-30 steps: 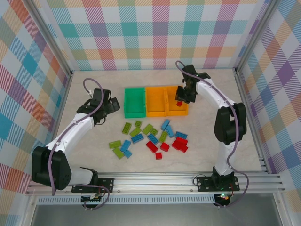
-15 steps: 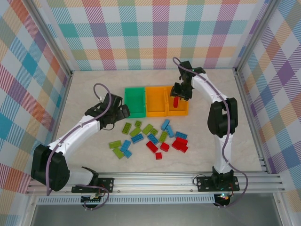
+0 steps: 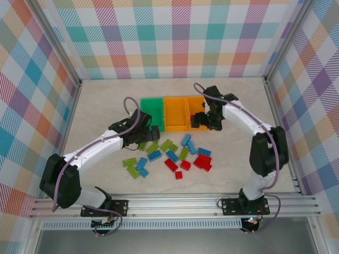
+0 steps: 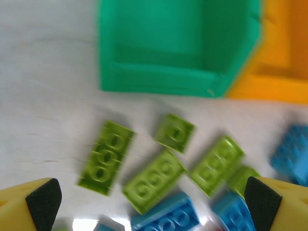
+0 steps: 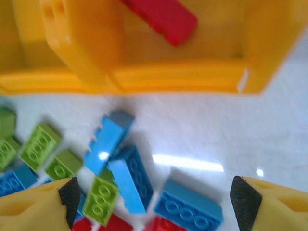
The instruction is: Sort the legos into containers by color
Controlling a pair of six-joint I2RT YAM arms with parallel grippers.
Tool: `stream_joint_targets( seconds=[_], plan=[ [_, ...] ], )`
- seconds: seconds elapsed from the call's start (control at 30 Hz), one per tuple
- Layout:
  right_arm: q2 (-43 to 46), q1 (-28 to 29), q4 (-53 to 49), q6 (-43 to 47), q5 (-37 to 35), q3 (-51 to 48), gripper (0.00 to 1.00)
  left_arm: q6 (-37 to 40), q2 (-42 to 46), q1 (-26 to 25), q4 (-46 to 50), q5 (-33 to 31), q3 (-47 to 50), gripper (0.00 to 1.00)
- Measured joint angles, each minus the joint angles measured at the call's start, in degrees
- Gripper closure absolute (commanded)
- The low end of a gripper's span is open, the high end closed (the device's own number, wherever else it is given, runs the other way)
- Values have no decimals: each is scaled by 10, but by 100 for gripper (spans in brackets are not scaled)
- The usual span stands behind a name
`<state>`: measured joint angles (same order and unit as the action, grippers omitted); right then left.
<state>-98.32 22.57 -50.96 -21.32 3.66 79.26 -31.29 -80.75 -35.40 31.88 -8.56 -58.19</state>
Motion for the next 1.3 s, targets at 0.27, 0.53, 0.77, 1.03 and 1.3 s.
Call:
stream_joint_targets(
  seconds=[0.27, 0.53, 0.77, 1.03, 1.3],
  plan=[
    [56, -10, 22, 8, -9, -94, 17, -30, -67, -122, 67, 30, -45, 1],
    [118, -2, 2, -37, 31, -180, 18, -98, -58, -133, 65, -1, 7, 0],
    [141, 24, -6, -128, 50, -222, 18, -103, -56, -136, 50, -10, 8, 0],
    [107, 73, 6, -203, 34, -223, 17, -69, -26, -137, 51, -18, 18, 0],
    [88, 78, 16, -224, 6, -231, 18, -65, 21, -137, 51, -27, 54, 0]
  ],
)
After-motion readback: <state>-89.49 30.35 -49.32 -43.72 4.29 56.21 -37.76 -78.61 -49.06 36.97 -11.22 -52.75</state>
